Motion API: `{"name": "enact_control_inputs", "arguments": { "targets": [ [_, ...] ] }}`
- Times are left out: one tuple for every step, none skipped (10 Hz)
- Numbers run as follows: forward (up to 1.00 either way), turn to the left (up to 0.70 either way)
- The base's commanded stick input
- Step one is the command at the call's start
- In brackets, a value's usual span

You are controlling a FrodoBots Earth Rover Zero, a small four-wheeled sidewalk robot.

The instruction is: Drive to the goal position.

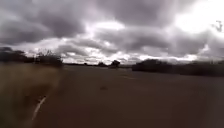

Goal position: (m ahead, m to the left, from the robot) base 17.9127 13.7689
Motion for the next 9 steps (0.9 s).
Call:
{"name": "enact_control_inputs", "arguments": {
  "targets": [
    [0.00,0.00],
    [1.00,0.04],
    [1.00,0.04],
    [1.00,0.04],
    [1.00,0.04],
    [1.00,0.04],
    [1.00,0.04],
    [1.00,0.14],
    [1.00,0.35]
  ]
}}
